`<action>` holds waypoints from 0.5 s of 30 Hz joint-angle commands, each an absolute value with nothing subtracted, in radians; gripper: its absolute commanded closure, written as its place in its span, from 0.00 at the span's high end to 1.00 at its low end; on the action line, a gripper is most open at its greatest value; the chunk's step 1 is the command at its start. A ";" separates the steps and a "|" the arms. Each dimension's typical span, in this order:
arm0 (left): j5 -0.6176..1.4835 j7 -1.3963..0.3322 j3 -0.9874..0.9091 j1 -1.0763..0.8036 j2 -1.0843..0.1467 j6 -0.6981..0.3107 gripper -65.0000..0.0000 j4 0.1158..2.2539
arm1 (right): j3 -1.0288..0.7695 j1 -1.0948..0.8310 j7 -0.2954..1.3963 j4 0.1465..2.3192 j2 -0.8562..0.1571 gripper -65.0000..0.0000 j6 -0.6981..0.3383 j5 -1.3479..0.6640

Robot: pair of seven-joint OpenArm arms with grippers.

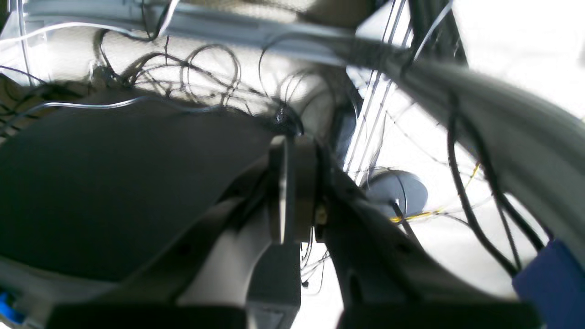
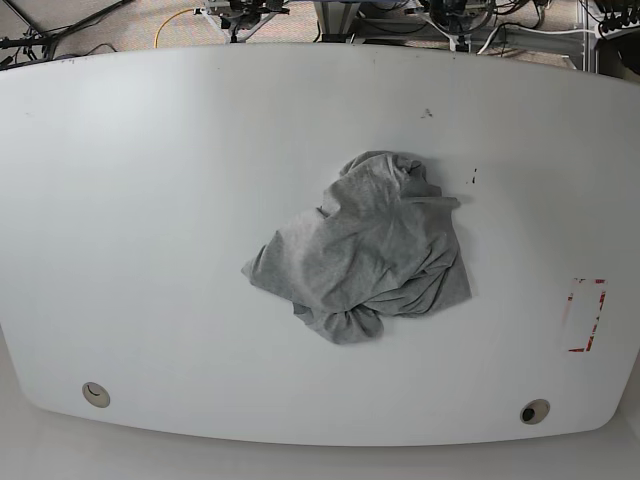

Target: Fold the T-shirt properly

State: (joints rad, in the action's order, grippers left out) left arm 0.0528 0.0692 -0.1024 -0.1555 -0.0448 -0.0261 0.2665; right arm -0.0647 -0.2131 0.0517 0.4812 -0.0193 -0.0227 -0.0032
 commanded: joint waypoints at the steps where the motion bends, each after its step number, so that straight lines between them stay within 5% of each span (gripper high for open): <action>1: 0.054 0.072 -0.108 -0.168 -0.050 -0.026 0.04 0.273 | -0.067 -0.220 0.040 0.485 -0.020 0.03 -0.022 -0.004; 15: 0.053 0.087 -0.094 -0.168 -0.057 -0.020 0.04 0.276 | -0.065 -0.243 0.034 0.506 -0.015 0.03 -0.026 -0.005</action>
State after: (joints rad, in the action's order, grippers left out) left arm 0.0528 0.0803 -0.0856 -0.1612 -0.0513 -0.0254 0.2749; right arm -0.0647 -0.2413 0.0372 0.4957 -0.0116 -0.0257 -0.0036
